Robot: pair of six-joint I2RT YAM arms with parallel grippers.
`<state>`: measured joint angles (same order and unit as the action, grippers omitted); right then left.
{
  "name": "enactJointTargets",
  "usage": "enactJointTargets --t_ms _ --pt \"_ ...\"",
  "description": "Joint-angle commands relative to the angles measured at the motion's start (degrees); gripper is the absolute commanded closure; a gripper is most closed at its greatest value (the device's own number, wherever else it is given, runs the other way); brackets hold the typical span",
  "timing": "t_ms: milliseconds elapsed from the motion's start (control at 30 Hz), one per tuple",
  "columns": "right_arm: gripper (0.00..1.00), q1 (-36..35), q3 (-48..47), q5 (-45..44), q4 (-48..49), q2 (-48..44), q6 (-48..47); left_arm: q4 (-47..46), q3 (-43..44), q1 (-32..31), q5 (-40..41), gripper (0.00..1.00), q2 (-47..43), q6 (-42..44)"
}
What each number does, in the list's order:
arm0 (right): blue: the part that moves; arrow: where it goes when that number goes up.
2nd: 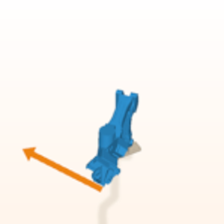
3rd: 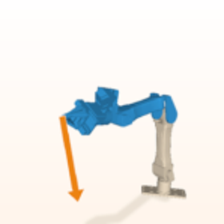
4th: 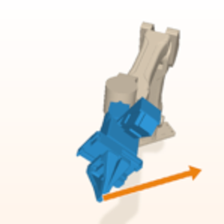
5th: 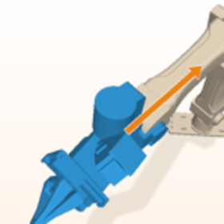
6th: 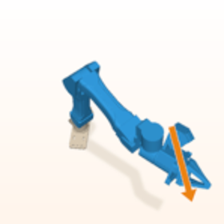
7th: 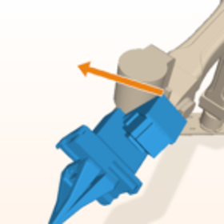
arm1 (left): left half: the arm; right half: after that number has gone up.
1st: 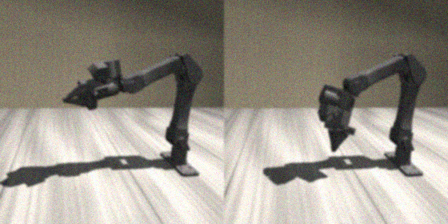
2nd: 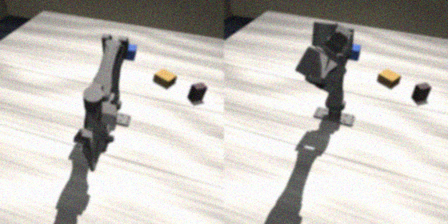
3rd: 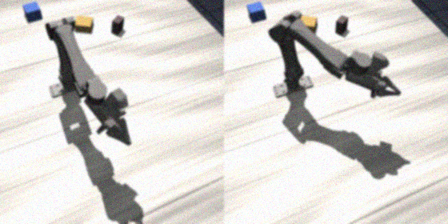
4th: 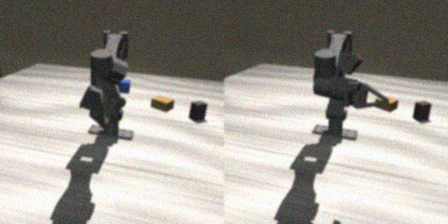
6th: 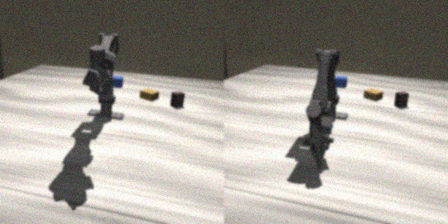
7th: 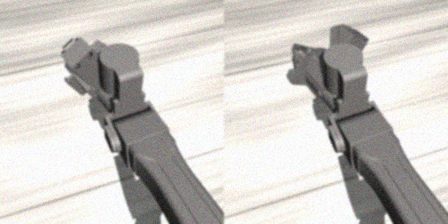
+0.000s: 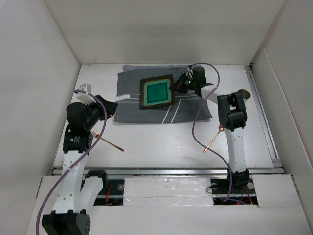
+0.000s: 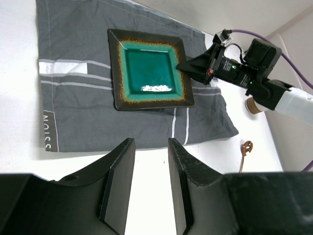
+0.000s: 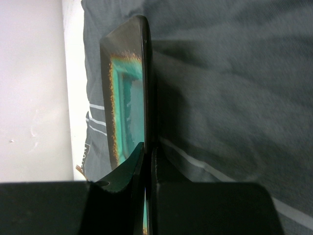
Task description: Set the dinner table for one person
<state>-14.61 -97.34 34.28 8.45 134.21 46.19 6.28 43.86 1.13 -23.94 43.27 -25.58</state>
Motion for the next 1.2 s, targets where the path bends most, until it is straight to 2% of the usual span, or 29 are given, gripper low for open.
enactJointTargets --t_ms 0,33,100,133,167,233,300,333,533,667,733,833,1033,1167 --pt "1.0 0.4 -7.1 3.0 1.9 -1.3 0.1 -1.4 1.0 0.2 -0.6 0.7 -0.3 0.4" --pt "1.0 0.4 -7.5 2.1 0.9 -0.4 -0.8 -1.4 1.0 0.2 -0.6 0.7 -0.1 0.4" --pt "0.92 0.4 -10.7 1.8 -4.0 0.9 -2.6 -1.4 0.9 0.2 -0.1 0.7 -0.2 0.4" --pt "0.67 0.9 -10.0 0.7 -4.4 1.2 -3.3 -0.8 0.8 0.2 1.2 0.69 -0.1 0.4" --pt "0.67 0.9 -10.0 0.7 -4.4 1.2 -3.3 -0.8 1.0 0.2 1.7 0.69 -0.1 0.4" --pt "0.54 0.9 -9.7 -0.2 -4.5 0.5 -3.6 -0.1 1.0 0.8 3.1 0.69 0.2 0.1" --pt "0.48 0.9 -10.4 0.1 -6.0 0.6 -4.6 0.2 0.7 1.5 4.7 0.69 0.3 -0.5" --pt "0.39 0.9 -10.9 -1.7 -8.2 -0.2 -6.5 0.6 0.3 2.2 6.9 0.67 0.8 -1.6" --pt "0.28 0.9 -12.4 -7.4 -16.5 -5.6 -12.9 5.2 0.4 2.2 15.8 0.68 3.0 -5.2" --pt "0.27 -0.2 -11.7 -16.4 -22.0 -11.9 -18.1 10.6 0.4 2.2 25.3 0.69 4.3 -10.2" --pt "0.27 -0.2 -9.2 -20.2 -21.5 -16.9 -19.6 15.8 1.1 2.2 27.4 0.68 6.4 -12.5" --pt "0.27 -0.2 -0.9 -21.8 -17.9 -23.9 -19.9 21.0 1.0 2.2 27.8 0.65 9.9 -14.2" --pt "0.26 -0.2 18.2 -20.5 -9.0 -38.3 -19.2 23.5 -5.6 2.2 21.6 0.63 13.5 -20.5" --pt "0.26 -0.9 25.4 -19.8 -4.2 -45.2 -18.8 27.1 -5.1 2.2 26.3 0.62 19.4 -22.7"
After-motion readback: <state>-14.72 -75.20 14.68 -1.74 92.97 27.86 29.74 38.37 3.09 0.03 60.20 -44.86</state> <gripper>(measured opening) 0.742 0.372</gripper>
